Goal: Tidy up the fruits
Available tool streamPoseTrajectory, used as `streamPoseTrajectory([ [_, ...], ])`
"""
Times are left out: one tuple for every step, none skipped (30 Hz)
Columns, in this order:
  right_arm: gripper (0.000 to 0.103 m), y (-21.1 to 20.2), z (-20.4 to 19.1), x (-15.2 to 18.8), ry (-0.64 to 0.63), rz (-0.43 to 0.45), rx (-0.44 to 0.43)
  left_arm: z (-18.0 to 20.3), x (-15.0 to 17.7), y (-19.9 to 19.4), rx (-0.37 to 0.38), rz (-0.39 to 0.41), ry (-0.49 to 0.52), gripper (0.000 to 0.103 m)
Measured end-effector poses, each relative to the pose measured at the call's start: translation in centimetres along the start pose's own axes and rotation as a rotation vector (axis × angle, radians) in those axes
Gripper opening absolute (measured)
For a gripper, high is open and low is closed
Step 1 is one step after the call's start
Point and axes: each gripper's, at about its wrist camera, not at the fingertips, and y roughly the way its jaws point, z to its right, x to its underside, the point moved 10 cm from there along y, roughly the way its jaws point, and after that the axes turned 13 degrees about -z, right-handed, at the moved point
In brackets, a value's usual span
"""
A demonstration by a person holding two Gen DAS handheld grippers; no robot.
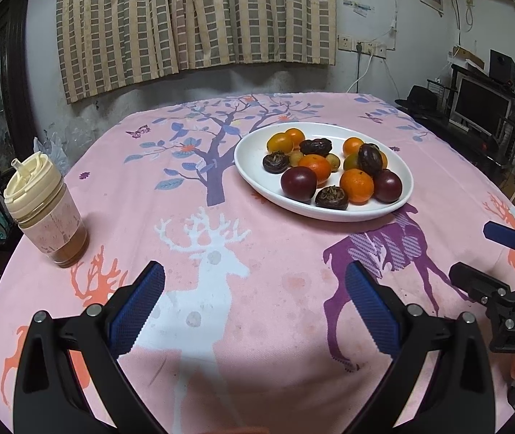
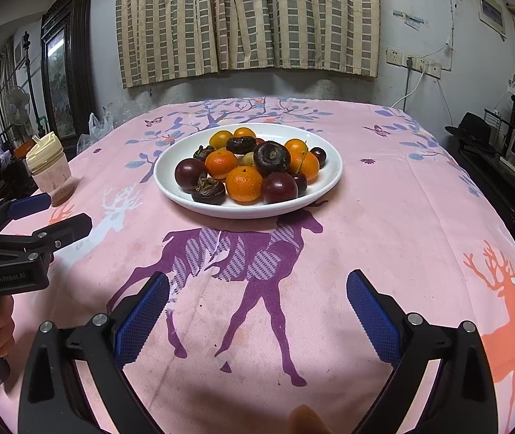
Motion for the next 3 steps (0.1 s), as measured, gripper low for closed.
streamPoseTrajectory([
  [0.099, 0.0, 0.0, 0.0, 0.0, 0.0, 0.0, 0.0, 0.02, 0.01, 0.001, -0.001, -0.001, 0.098],
  [0.099, 0.0, 0.0, 0.01, 0.0, -0.001, 0.0, 0.0, 0.01, -0.03, 0.003, -0.002, -0.002, 0.098],
  [0.099, 0.0, 0.0, 0.0, 0.0, -0.001, 0.0, 0.04, 0.04, -0.06, 0.003, -0.001, -0.001, 0.098],
])
